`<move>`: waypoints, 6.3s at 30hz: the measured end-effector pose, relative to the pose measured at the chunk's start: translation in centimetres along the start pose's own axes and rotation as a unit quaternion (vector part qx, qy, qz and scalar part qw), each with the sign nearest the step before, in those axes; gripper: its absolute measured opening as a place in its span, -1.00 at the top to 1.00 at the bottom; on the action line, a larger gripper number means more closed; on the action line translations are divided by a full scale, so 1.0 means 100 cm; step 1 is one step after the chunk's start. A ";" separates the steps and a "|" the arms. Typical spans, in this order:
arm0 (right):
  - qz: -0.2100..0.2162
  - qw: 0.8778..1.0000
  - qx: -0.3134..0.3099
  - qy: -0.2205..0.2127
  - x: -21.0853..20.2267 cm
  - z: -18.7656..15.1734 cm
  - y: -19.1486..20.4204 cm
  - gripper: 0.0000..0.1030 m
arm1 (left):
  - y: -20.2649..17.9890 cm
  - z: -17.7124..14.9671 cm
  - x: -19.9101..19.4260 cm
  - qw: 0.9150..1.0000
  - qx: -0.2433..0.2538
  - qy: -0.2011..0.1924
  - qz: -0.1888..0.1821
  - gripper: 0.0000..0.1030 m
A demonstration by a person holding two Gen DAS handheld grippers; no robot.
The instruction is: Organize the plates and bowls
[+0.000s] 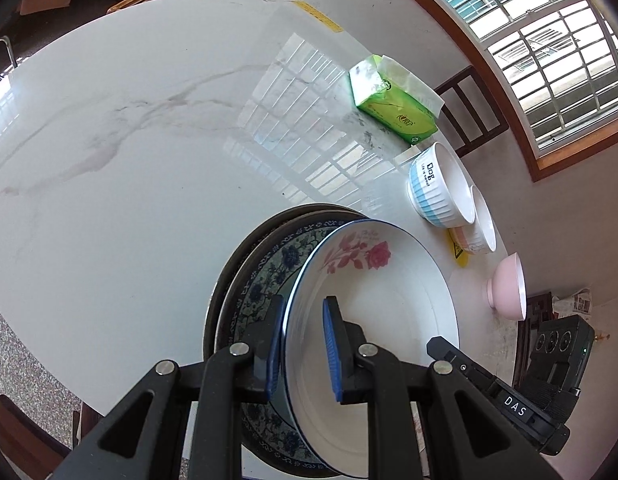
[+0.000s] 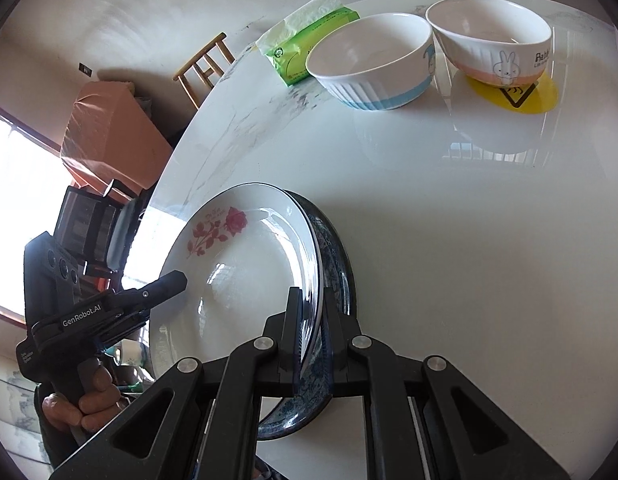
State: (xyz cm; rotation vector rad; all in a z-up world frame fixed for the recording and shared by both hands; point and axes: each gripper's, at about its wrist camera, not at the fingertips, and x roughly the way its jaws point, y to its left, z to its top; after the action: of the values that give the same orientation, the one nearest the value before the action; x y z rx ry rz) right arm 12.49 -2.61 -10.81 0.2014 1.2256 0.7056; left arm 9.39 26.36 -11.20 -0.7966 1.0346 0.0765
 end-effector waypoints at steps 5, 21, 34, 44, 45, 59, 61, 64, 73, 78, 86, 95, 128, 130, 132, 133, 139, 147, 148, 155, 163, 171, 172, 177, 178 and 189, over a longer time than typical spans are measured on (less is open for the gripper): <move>-0.002 1.000 0.000 0.009 0.006 0.001 0.001 0.80 | 0.004 0.000 0.003 1.000 -0.002 0.004 0.006 0.66; -0.015 1.000 -0.009 0.020 0.016 0.003 0.008 0.77 | 0.006 0.002 0.005 1.000 -0.005 0.013 0.011 0.65; -0.032 0.999 -0.020 0.024 0.017 0.002 0.013 0.71 | 0.000 0.004 0.005 0.999 0.002 0.017 0.037 0.64; -0.035 0.999 -0.021 0.014 0.009 0.004 0.012 0.68 | -0.003 0.004 0.000 0.998 0.007 0.011 0.056 0.55; -0.035 0.999 -0.022 0.011 0.008 0.005 0.013 0.68 | -0.003 0.004 0.000 0.998 0.008 0.011 0.054 0.53; -0.027 0.999 -0.017 0.000 -0.003 0.004 0.008 0.68 | -0.011 0.011 -0.018 0.997 0.020 -0.016 0.066 0.48; -0.025 1.000 -0.013 -0.003 -0.006 0.003 0.006 0.67 | -0.015 0.011 -0.021 0.997 0.025 -0.023 0.069 0.48; -0.027 1.000 -0.008 -0.009 -0.010 0.001 0.001 0.64 | -0.024 0.010 -0.022 0.996 0.037 -0.030 0.078 0.47; -0.036 0.999 0.017 -0.024 -0.029 -0.008 -0.022 0.63 | -0.061 -0.003 -0.012 0.992 0.084 -0.027 0.092 0.43; -0.072 0.996 0.024 -0.043 -0.046 -0.015 -0.039 0.60 | -0.088 -0.012 0.000 0.987 0.122 -0.023 0.107 0.37; -0.107 0.990 0.060 -0.065 -0.082 -0.029 -0.079 0.59 | -0.140 -0.030 0.032 0.978 0.179 0.005 0.107 0.34; -0.155 0.978 0.104 -0.091 -0.136 -0.043 -0.135 0.50 | -0.202 -0.048 0.068 0.968 0.235 0.034 0.088 0.34; -0.240 0.947 0.173 -0.121 -0.229 0.095 -0.291 0.34 | -0.451 -0.010 0.226 0.962 0.256 0.091 0.006 0.34; -0.241 0.948 0.175 -0.114 -0.226 0.102 -0.299 0.34 | -0.456 -0.009 0.239 0.963 0.255 0.090 0.012 0.34; -0.244 0.947 0.176 -0.111 -0.222 0.108 -0.305 0.34 | -0.460 -0.010 0.250 0.962 0.255 0.095 0.015 0.34; -0.246 0.947 0.177 -0.108 -0.220 0.111 -0.309 0.34 | -0.461 -0.011 0.254 0.962 0.255 0.097 0.016 0.34; -0.244 0.949 0.176 -0.094 -0.203 0.123 -0.317 0.34 | -0.458 -0.013 0.277 0.960 0.257 0.106 0.031 0.34; -0.249 0.949 0.173 -0.087 -0.187 0.125 -0.313 0.61 | -0.441 -0.017 0.290 0.954 0.270 0.121 0.047 0.39; -0.251 0.948 0.174 -0.088 -0.186 0.125 -0.313 0.65 | -0.440 -0.017 0.291 0.954 0.269 0.124 0.043 0.45; -0.247 0.948 0.181 -0.090 -0.185 0.118 -0.307 0.77 | -0.433 -0.024 0.284 0.951 0.279 0.132 0.038 0.70; -0.247 0.946 0.185 -0.097 -0.190 0.105 -0.290 0.78 | -0.422 -0.027 0.266 0.949 0.283 0.131 0.041 0.70; -0.245 0.947 0.182 -0.103 -0.192 0.081 -0.263 0.78 | -0.414 -0.031 0.250 0.950 0.282 0.127 0.040 0.70; -0.245 0.947 0.181 -0.103 -0.192 0.079 -0.259 0.78 | -0.413 -0.032 0.247 0.950 0.282 0.126 0.040 0.70; -0.241 0.948 0.176 -0.108 -0.194 0.064 -0.240 0.78 | -0.406 -0.035 0.236 0.951 0.280 0.122 0.041 0.70; -0.240 0.949 0.174 -0.108 -0.195 0.061 -0.237 0.78 | -0.404 -0.037 0.231 0.951 0.280 0.122 0.042 0.70; -0.230 0.953 0.162 -0.111 -0.195 0.033 -0.201 0.78 | -0.387 -0.053 0.207 0.951 0.283 0.110 0.052 0.70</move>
State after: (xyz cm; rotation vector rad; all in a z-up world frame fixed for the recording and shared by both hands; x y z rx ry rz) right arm 20.16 -28.98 -4.37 0.2480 1.1102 0.0699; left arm 32.52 -11.14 -7.48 -0.2289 1.2289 -0.2181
